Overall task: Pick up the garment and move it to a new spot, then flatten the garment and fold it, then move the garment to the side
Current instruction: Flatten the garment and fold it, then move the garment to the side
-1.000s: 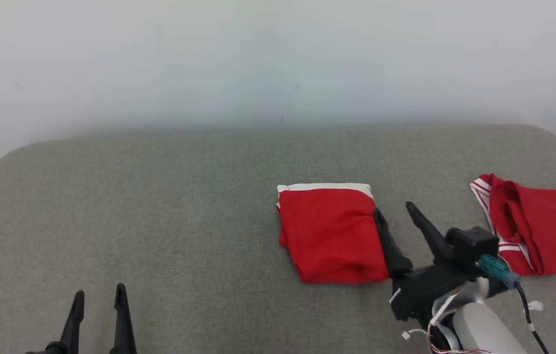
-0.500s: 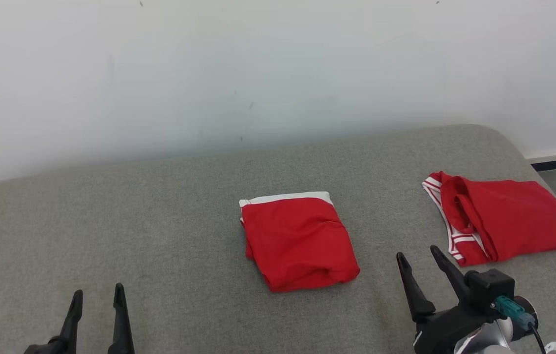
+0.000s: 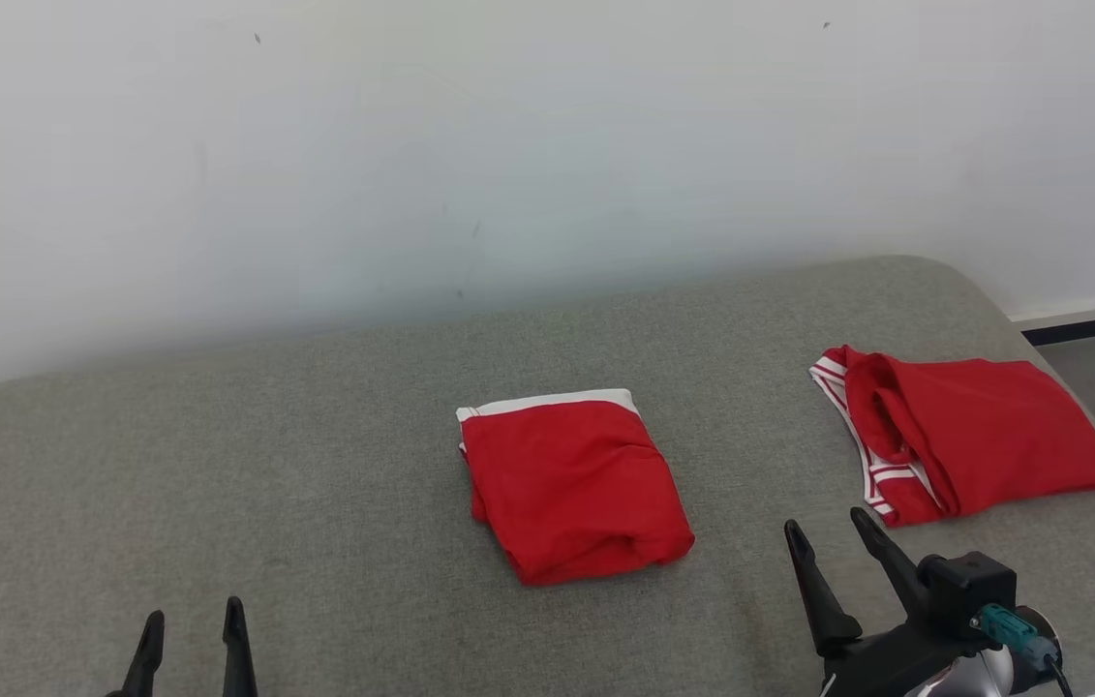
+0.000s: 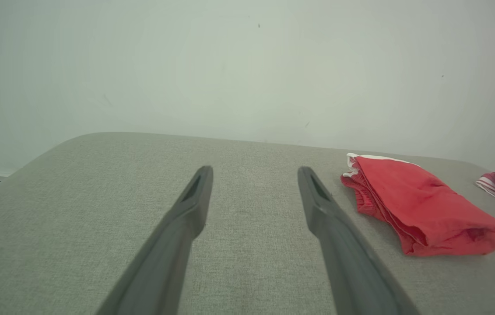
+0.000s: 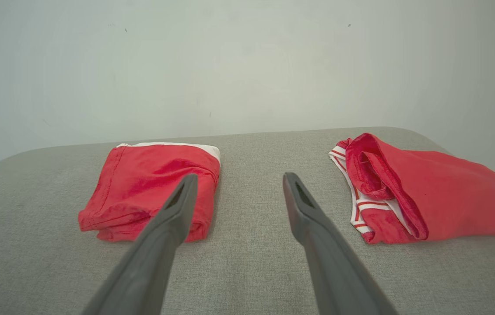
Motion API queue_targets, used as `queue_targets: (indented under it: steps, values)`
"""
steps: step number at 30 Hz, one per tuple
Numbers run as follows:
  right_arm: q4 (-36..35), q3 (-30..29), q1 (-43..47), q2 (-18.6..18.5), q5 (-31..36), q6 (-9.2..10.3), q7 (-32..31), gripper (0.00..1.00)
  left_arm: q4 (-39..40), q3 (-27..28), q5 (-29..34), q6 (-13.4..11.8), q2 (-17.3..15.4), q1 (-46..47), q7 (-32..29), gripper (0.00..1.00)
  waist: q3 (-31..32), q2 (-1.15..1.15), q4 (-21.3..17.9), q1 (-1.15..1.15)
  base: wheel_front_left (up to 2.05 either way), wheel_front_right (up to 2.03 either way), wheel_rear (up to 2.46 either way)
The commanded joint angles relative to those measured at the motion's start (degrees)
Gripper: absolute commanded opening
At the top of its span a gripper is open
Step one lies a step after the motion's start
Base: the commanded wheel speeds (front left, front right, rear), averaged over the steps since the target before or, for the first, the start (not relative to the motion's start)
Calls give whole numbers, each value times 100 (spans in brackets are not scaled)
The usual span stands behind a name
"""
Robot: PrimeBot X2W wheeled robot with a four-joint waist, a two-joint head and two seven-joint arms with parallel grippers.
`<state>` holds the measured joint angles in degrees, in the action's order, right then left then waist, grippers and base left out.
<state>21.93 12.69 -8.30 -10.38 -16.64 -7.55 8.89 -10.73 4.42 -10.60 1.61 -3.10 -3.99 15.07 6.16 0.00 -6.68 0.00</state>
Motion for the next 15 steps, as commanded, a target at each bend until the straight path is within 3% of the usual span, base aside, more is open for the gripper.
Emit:
queue_targets:
  steps: [1,15]
  values:
    - [-16,0,43,24,-43,17,-14,100,-11,24,-8,13,-12,-74,9,100,-1,0,22,0,0,0,0]
    - [-78,73,-13,56,-134,17,-61,100,51,59,-39,-58,4,-127,9,100,-32,0,90,0,0,0,0]
